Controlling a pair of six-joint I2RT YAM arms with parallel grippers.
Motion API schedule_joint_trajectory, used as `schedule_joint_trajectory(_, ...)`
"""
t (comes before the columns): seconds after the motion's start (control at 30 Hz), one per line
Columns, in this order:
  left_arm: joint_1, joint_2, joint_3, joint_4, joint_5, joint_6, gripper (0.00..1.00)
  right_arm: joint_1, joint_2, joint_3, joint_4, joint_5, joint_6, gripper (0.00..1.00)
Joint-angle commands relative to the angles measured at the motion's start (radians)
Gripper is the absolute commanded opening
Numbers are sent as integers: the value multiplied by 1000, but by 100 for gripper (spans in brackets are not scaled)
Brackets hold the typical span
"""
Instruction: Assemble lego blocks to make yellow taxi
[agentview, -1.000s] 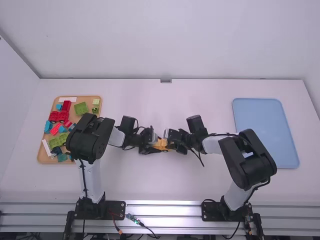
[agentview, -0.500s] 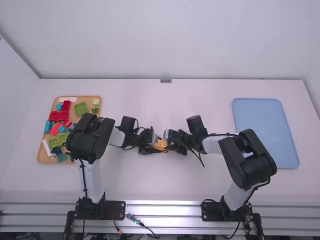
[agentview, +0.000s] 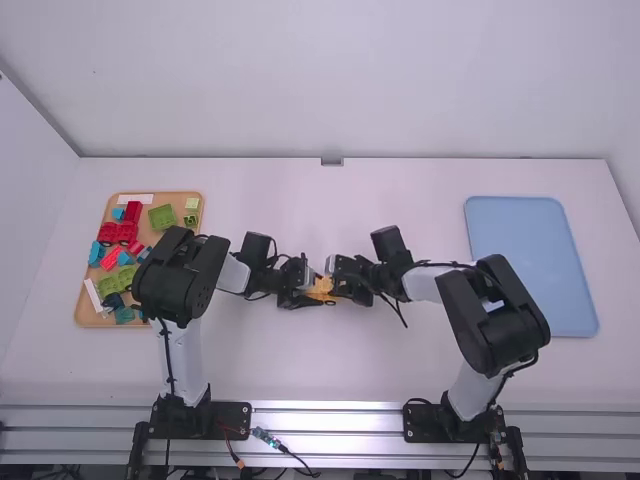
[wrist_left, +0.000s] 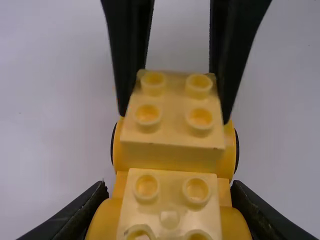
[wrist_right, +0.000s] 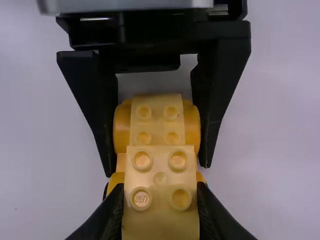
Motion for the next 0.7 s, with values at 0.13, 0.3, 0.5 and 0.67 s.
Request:
schedule_joint_trajectory(0.13,-9,8,-14,-5,-5,17,27,3,19,19,-32,-6,-13,0)
schedule_joint_trajectory(0.3,-9,8,-13,4,-7,12,27,3,19,17,-47,-2,-26,0)
schedule_joint_trajectory(0.5,-9,8,-14,13,0,-6,27,3,19,17,-32,1,-13,0)
schedule_joint_trajectory(0.67,-10,8,-16,-12,0,-5,24,3,19,17,-14,24,15,0)
